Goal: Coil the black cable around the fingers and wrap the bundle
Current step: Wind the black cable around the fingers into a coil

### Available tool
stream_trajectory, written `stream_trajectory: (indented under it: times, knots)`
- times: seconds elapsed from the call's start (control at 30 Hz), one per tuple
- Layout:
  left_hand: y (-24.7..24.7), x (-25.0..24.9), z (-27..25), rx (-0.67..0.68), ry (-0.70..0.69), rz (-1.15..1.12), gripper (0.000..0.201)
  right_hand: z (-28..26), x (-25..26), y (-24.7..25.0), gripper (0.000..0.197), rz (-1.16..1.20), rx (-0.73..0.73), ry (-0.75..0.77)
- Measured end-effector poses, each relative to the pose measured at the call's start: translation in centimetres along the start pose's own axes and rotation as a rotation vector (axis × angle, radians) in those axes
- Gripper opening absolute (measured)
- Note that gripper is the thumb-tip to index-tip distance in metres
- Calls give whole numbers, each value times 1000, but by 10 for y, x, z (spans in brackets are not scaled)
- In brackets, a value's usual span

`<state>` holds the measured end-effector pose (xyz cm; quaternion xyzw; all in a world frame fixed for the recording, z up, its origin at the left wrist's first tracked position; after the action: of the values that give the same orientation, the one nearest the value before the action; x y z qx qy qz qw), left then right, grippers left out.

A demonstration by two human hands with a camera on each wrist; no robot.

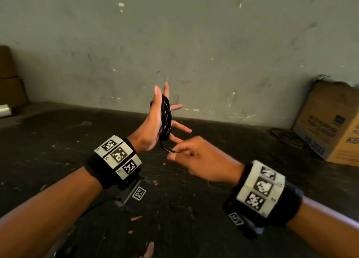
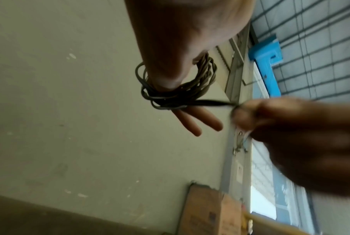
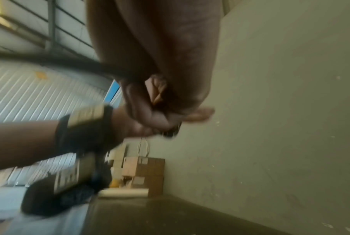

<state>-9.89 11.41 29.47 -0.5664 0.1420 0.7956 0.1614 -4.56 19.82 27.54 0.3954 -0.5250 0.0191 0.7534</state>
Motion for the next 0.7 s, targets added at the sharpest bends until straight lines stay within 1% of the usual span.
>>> stream_trajectory:
  times: [0.07,0.13,0.2,0.27,0.33,0.37,0.43,0.47,0.53,0.6,0.63,0.7]
  knots:
    - [-1,10,-4,7,40,112,123,-5,7,12,20,86,46,-89]
    - [-5,18,-9,51,72,201,116,-7,15,26,19,131,61,-120]
    - [-10,26,-15,105,99,270,109,-8,28,43,14,146,44,-136]
    - [-10,39,-18,139,158,349,110,-9,47,62,12,130,-9,-115]
    - [-9,52,-22,170,226,404,107,-9,67,84,15,59,-66,-61]
    - [-11,54,-26,190,244,393,100,-9,74,94,20,25,-81,-33]
    - [-17,53,-33,239,236,312,80,-5,80,113,26,-55,-96,10]
    - [-21,50,-36,261,217,273,79,-4,82,120,26,-126,-106,35]
    - [-32,42,-41,316,195,228,86,1,83,129,23,-321,-140,132]
    - [-42,35,-46,368,181,189,97,5,84,128,23,-478,-183,268]
    - [-46,31,-48,395,172,166,100,8,80,128,26,-511,-213,327]
    - [-55,25,-52,460,162,111,100,13,64,129,32,-486,-281,387]
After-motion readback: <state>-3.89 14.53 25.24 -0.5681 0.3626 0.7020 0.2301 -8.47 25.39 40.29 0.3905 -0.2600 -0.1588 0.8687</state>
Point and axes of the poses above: each hand's wrist, its own z-axis towards the middle knuckle, its own y-axis out of the back of the hand, x = y × z, the point moved 7 cm from there along z, towards the middle knuckle, and after that the axes turned 10 degrees about z, right-handed, at the moved point
